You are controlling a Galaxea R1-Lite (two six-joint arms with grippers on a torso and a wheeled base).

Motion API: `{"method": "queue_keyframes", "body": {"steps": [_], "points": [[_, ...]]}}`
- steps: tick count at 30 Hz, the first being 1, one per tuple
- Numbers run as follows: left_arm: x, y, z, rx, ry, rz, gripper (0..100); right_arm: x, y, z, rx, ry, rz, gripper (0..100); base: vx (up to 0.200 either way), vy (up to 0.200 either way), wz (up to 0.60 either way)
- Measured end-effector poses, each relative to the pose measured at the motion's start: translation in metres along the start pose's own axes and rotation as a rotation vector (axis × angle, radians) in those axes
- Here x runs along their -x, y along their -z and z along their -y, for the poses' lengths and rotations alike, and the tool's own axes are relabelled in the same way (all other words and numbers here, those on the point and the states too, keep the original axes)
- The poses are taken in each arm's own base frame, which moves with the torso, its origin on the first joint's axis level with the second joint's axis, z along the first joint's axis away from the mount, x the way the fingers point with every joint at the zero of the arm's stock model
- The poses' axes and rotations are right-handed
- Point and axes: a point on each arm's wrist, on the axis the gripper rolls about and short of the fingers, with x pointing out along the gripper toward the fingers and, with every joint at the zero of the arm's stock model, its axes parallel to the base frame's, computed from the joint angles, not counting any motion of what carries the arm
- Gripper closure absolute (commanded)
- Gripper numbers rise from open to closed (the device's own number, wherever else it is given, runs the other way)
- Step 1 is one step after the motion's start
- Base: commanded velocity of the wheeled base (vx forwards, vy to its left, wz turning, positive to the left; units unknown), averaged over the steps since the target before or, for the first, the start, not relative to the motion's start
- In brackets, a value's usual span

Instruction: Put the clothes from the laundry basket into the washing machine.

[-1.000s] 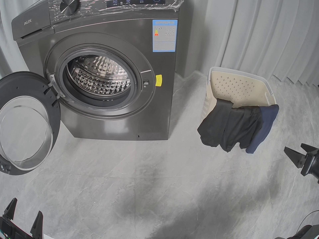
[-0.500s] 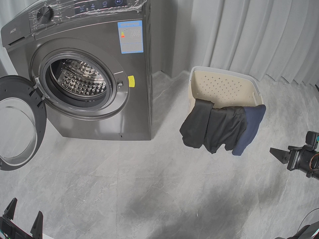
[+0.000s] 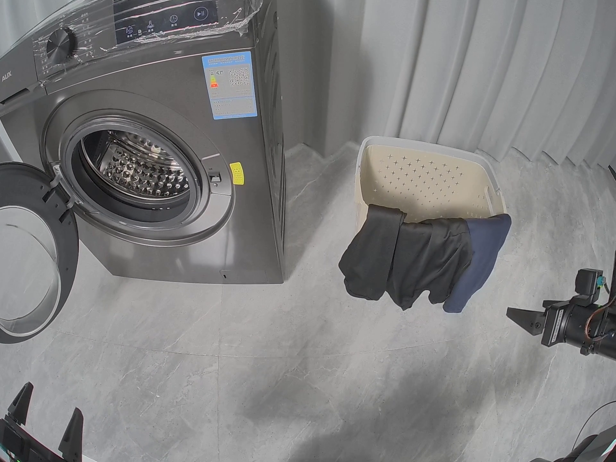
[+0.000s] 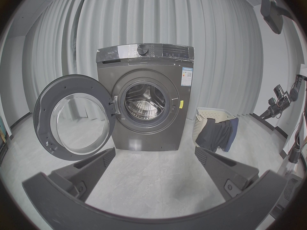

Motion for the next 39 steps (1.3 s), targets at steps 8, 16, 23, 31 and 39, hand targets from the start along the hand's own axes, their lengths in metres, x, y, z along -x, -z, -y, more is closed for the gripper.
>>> {"method": "queue_keyframes", "body": {"steps": [8, 16, 23, 31, 39], "points": [[0.000, 0.000, 0.000, 0.002, 0.000, 0.000, 0, -0.002, 0.011, -0.011, 0.025, -0.065, -0.045, 0, 0.000, -0.200, 0.00], [0.000, 0.000, 0.000, 0.001, 0.000, 0.000, 0, -0.003, 0.012, -0.013, 0.029, -0.080, -0.057, 0, 0.000, -0.200, 0.00], [0.000, 0.000, 0.000, 0.002, 0.000, 0.001, 0, -0.007, 0.011, -0.018, 0.035, -0.101, -0.068, 0, 0.000, -0.200, 0.00], [0.000, 0.000, 0.000, 0.002, 0.000, 0.001, 0, -0.023, 0.008, -0.019, 0.031, -0.097, -0.065, 0, 0.025, -0.025, 0.00], [0.000, 0.000, 0.000, 0.003, 0.002, 0.001, 0, -0.047, 0.008, -0.019, 0.026, -0.091, -0.057, 0, 0.200, 0.000, 0.00]]}}
